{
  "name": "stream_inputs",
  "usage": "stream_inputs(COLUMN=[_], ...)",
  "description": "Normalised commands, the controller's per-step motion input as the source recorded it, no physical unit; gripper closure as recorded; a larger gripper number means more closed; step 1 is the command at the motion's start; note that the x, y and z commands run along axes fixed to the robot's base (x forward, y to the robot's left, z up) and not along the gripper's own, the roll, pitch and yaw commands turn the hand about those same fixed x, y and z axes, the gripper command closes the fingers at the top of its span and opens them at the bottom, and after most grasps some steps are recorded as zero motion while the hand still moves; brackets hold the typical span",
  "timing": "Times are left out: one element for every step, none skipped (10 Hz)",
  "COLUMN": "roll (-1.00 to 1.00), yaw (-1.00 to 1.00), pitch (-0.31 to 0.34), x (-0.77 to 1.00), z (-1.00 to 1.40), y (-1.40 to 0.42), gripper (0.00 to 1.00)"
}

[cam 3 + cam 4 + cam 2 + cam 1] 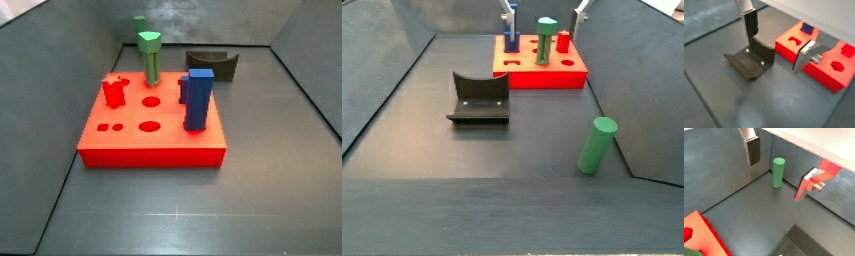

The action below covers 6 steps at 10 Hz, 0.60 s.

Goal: Pick up the round object. Move up. Move to above the board. Insert the round object.
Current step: Pick up the round object.

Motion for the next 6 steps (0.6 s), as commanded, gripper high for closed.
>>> stream_inputs(roll=[0.06, 0.07, 0.07, 0.05, 0.0, 0.0], yaw=[0.13, 0.11, 0.19, 0.21, 0.23, 0.21], pitch=[-0.11, -0.179, -0.2, -0.207, -0.137, 0.0], x=[-0.8, -0.87, -0.78, -0.74, -0.71, -0.1], z=[-0.59, -0.75, -0.79, -0.79, -0.58, -0.21], y=[0.73, 0.74, 0.72, 0.74, 0.8, 0.54], gripper=[0.0, 0.0, 0.0, 0.0, 0.0, 0.0])
